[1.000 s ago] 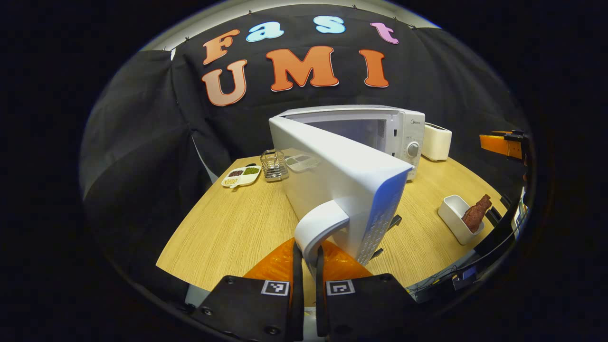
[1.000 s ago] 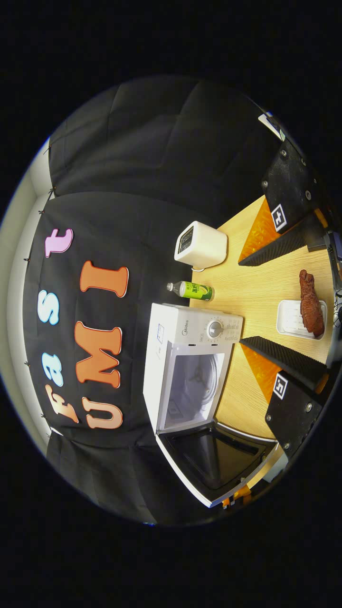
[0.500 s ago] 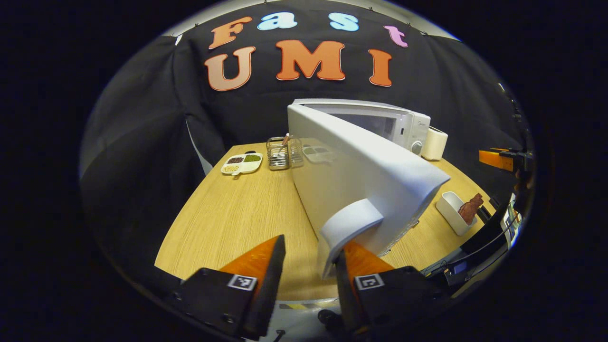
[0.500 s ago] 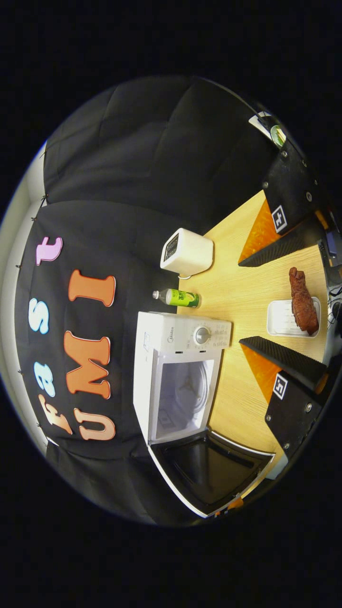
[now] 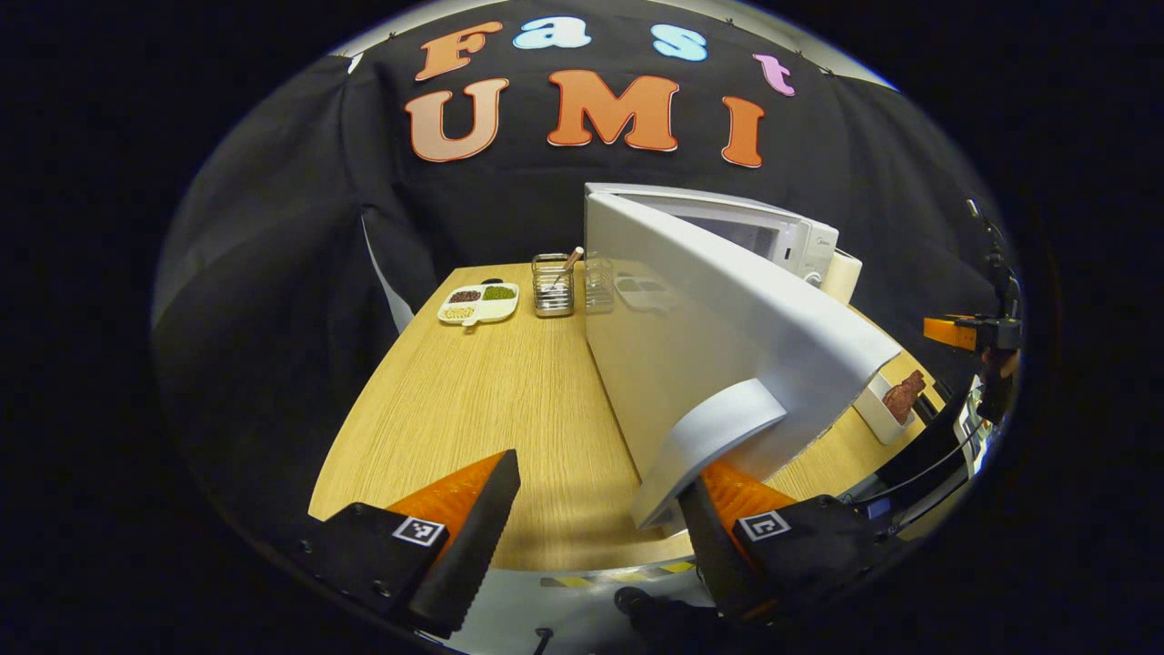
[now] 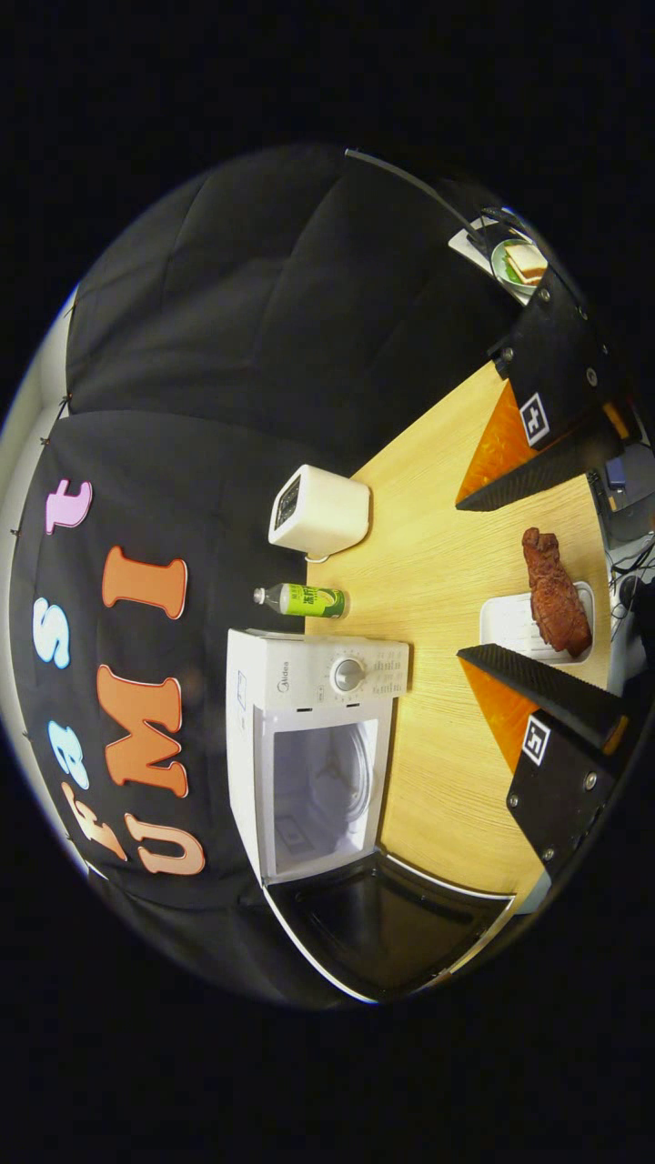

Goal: Open the microwave oven with the left hand, put the food in, and close the microwave oven.

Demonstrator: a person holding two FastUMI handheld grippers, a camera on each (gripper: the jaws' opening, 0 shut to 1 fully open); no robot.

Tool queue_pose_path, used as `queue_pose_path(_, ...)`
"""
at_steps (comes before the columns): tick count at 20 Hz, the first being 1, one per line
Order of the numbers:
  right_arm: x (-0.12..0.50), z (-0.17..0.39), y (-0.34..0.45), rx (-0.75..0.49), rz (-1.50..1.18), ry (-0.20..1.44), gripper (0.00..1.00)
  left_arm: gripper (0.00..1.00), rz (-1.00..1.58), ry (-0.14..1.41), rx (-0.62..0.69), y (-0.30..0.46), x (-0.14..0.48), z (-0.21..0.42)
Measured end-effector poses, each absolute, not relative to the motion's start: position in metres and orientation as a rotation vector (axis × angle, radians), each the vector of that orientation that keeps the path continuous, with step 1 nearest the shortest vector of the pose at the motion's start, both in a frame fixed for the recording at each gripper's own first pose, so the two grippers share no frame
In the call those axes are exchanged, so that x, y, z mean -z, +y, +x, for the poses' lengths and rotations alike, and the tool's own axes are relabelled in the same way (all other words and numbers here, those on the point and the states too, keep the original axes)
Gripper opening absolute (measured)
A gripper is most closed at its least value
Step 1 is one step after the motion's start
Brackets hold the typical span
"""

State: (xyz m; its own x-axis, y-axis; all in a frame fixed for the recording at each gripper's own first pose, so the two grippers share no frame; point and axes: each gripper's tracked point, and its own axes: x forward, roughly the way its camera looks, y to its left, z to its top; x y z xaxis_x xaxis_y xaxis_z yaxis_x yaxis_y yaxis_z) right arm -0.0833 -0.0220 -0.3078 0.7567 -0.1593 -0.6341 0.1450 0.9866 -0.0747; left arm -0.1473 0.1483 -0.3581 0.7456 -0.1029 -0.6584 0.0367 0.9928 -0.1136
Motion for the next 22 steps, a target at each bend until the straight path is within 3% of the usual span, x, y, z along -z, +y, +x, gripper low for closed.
queue_pose_path(1,0.31,-0.086,-0.026,0.176,-0.015,0.702,0.92,0.94,-0.101,0.738,0.079,0.151,0.359,-0.149)
queue_pose_path(10,0.351,-0.101,-0.046,0.196,0.072,0.818,0.92,0.95,-0.062,0.784,0.001,0.188,0.354,-0.172)
queue_pose_path(11,0.358,-0.103,-0.046,0.194,0.093,0.836,0.92,1.0,-0.068,0.788,-0.024,0.193,0.356,-0.174)
queue_pose_path(12,0.366,-0.105,-0.044,0.19,0.112,0.856,0.92,0.95,-0.078,0.792,-0.042,0.195,0.355,-0.176)
queue_pose_path(16,0.386,-0.11,-0.043,0.183,0.193,0.911,0.92,0.95,-0.044,0.803,-0.095,0.202,0.354,-0.186)
queue_pose_path(18,0.392,-0.109,-0.043,0.193,0.271,0.916,0.9,1.0,-0.045,0.801,-0.121,0.206,0.349,-0.193)
queue_pose_path(19,0.395,-0.107,-0.041,0.19,0.323,0.919,0.87,0.94,-0.047,0.804,-0.142,0.211,0.349,-0.196)
queue_pose_path(22,0.404,-0.109,-0.036,0.176,0.447,0.943,0.74,0.95,-0.06,0.758,-0.223,0.228,0.331,-0.199)
